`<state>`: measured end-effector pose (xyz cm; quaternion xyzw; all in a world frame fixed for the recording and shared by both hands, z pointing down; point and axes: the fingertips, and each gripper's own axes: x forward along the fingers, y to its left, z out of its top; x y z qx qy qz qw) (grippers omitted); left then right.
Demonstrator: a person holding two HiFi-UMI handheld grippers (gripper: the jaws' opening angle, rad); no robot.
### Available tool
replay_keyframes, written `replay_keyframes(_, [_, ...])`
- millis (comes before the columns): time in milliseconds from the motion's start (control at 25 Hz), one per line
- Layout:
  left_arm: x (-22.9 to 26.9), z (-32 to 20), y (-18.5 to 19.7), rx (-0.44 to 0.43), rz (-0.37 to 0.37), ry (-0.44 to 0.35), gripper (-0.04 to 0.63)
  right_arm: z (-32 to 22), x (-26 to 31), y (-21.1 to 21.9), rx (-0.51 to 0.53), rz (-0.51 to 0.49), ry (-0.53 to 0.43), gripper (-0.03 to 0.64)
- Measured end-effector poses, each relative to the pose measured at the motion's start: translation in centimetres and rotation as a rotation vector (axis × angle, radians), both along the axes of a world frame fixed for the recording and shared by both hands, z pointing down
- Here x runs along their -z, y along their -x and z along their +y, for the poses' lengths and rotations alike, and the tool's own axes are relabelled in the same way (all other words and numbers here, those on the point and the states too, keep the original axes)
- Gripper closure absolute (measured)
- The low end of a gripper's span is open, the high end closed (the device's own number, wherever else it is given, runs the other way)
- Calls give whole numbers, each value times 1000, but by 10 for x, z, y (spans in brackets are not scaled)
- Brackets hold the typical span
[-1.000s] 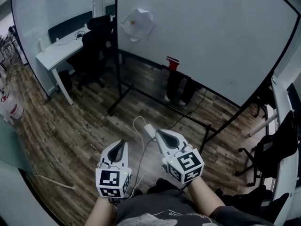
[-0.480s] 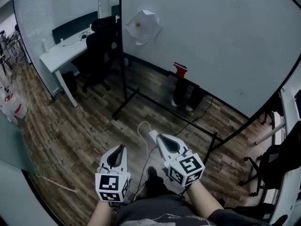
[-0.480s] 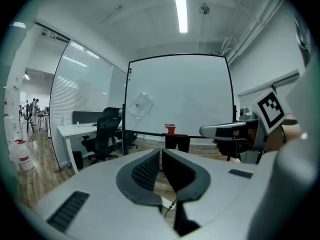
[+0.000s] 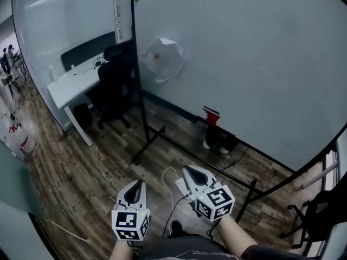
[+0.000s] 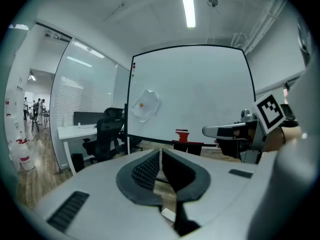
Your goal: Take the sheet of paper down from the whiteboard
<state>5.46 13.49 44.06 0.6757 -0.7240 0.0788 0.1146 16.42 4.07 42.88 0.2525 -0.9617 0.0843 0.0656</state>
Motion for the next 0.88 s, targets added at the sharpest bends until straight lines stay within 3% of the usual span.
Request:
replay_keyframes(200, [8, -46, -3, 14, -24, -5, 566, -54, 1, -8, -5, 1, 7, 594])
replay_keyframes(560, [13, -85, 9, 28, -58, 2, 566, -77, -5, 13, 51, 10, 12, 592])
replay_keyframes(880, [12, -133, 32, -54, -59, -21, 566, -114, -15, 28, -20, 26, 28, 594])
